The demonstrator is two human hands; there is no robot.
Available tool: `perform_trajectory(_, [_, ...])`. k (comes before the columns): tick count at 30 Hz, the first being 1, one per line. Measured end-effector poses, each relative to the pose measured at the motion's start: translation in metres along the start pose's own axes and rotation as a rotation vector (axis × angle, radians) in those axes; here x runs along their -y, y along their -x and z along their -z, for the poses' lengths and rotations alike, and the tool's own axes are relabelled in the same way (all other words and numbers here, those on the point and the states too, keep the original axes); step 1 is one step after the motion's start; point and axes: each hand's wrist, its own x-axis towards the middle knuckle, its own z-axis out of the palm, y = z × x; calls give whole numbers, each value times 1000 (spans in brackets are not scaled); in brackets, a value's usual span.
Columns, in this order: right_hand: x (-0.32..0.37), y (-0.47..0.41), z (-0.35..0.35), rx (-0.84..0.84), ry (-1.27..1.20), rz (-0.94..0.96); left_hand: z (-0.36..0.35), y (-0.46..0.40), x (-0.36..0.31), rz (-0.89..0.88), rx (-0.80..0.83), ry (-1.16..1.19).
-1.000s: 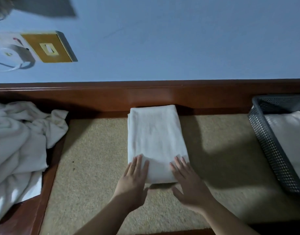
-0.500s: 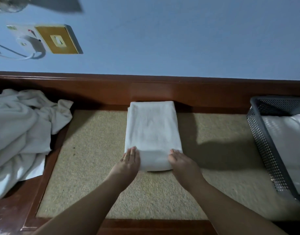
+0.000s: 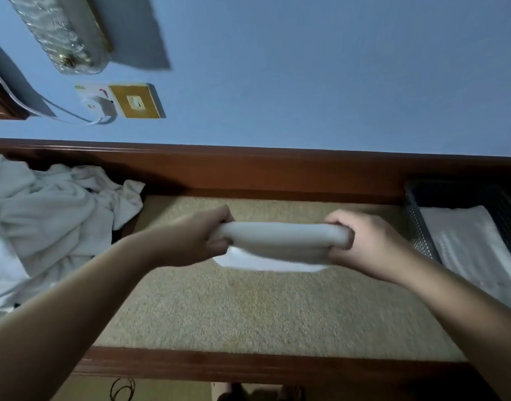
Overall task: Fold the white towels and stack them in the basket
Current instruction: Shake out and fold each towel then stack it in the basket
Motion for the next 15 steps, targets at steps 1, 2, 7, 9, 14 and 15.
perform_trajectory(1, [3, 4, 12, -12, -69, -6, 8, 3, -5, -11, -32, -3])
perform_trajectory(2, [5, 7, 22, -5, -121, -13, 14, 4, -9, -15, -54, 4])
perform_trajectory(7, [-15, -19, 24, 103, -259, -128, 10, -22, 1, 40, -16, 142])
perform_trajectory(9, [-38, -44, 4, 118, -301, -195, -6, -43, 17, 83, 8, 192])
perform_trajectory(14, [-83, -110, -42, 109, -463, -288, -41, -106, 62, 227, -21, 378])
perform_trajectory(15, [-92, -123, -52, 85, -523, -310, -46, -119, 71, 251, -42, 422])
